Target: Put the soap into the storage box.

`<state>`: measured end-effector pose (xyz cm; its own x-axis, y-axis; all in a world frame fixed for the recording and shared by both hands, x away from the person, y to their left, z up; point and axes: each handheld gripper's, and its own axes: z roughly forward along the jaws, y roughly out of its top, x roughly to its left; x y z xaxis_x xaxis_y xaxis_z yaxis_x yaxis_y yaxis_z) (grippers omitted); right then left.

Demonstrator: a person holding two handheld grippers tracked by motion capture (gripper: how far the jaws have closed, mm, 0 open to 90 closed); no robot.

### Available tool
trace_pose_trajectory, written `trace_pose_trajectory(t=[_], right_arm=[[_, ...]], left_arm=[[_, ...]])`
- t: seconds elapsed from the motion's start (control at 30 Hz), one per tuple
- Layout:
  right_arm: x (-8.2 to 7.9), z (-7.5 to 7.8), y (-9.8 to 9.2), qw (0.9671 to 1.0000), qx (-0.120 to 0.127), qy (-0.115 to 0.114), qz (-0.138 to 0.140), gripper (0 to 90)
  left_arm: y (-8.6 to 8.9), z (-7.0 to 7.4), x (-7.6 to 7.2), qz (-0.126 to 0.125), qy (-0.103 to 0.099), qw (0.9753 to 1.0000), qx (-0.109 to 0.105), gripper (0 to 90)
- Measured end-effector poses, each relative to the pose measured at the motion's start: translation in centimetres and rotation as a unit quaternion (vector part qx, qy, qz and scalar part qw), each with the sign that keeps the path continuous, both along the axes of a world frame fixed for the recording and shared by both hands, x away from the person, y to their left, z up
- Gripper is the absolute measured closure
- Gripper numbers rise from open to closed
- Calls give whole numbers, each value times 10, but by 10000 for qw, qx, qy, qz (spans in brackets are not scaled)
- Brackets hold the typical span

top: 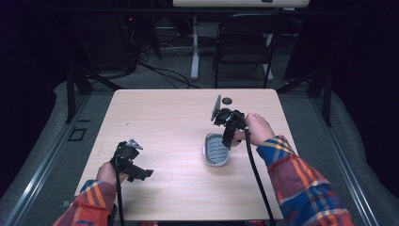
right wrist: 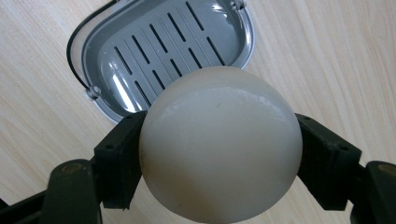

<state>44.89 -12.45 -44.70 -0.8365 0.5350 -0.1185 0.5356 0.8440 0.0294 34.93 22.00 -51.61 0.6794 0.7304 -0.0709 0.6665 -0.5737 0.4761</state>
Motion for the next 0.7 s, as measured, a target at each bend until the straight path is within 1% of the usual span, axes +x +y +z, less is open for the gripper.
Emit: trace_pose_trajectory(t=[0.33,0.4,0.53,0.7], right_arm=[[1,-3,12,9999,-20,37,109,246],[0,-4,14,9999,21,17,104,246],[1,-4,17,9999,26,28,134,245],[1,-8,23,9998,33,74,179,245]], left_arm=[[0,0,0,2,1,10000,-1,0],[0,0,0,1,4,10000,2,0],[0,0,-1,-1,-4,10000,-10,0],[0,0,0,-10,0,10000,-19,0]])
